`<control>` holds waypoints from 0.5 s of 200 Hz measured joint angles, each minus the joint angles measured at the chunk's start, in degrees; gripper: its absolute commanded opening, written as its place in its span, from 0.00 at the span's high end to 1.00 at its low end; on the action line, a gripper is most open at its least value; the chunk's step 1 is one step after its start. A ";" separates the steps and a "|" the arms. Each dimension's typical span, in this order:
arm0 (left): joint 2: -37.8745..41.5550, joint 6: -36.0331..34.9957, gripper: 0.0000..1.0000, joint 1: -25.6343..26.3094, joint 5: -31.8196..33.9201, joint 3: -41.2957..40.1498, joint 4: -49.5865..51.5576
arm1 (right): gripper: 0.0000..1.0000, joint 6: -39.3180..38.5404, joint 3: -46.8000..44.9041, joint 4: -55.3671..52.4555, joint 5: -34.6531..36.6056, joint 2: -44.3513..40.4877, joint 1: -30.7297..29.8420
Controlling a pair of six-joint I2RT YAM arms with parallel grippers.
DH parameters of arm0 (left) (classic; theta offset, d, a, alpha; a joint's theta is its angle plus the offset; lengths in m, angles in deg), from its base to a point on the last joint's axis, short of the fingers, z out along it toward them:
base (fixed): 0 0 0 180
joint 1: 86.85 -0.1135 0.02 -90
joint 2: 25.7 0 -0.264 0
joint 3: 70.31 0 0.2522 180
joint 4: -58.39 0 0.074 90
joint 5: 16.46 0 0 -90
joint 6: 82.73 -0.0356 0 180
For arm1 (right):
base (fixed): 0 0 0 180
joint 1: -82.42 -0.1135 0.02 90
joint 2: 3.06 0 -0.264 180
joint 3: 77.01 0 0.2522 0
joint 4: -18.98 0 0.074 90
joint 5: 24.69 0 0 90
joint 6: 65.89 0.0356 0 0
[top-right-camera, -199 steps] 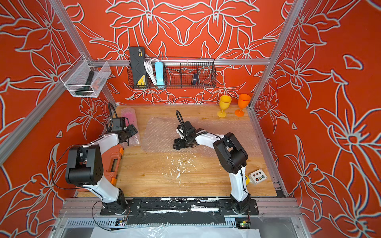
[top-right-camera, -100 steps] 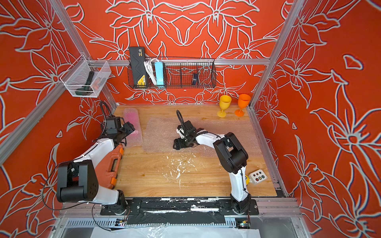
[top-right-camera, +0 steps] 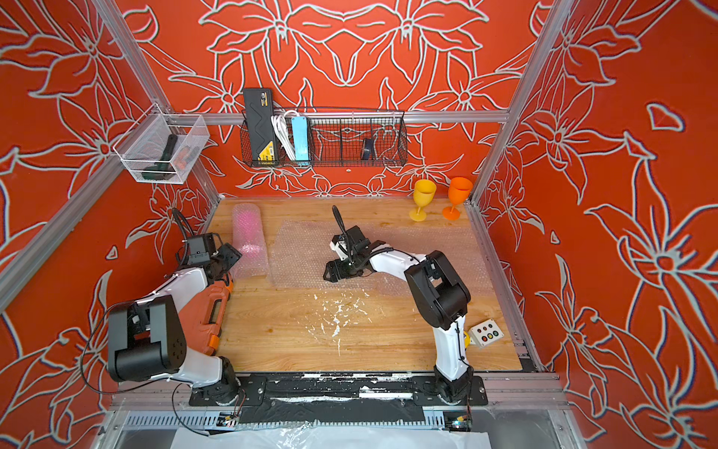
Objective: Unpack wine glasses from bubble wrap
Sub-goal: Pick up the bubble wrap from the corner of the board.
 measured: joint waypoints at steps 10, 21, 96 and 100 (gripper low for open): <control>-0.24 -0.17 0.26 0.00 -1.16 0.00 -0.50 | 0.19 0.00 0.00 -0.07 -0.02 0.00 0.00; -0.66 -0.24 0.26 0.04 -2.25 0.02 -1.09 | 0.19 -0.02 0.00 -0.04 -0.02 0.00 0.00; -8.52 -0.20 0.41 0.11 -6.80 2.62 -2.10 | 0.19 -0.07 -0.11 -0.07 0.02 -0.57 0.00; -8.59 -0.55 0.47 0.09 -6.78 2.67 -2.10 | 0.19 -0.07 -0.11 -0.04 0.02 -0.63 0.00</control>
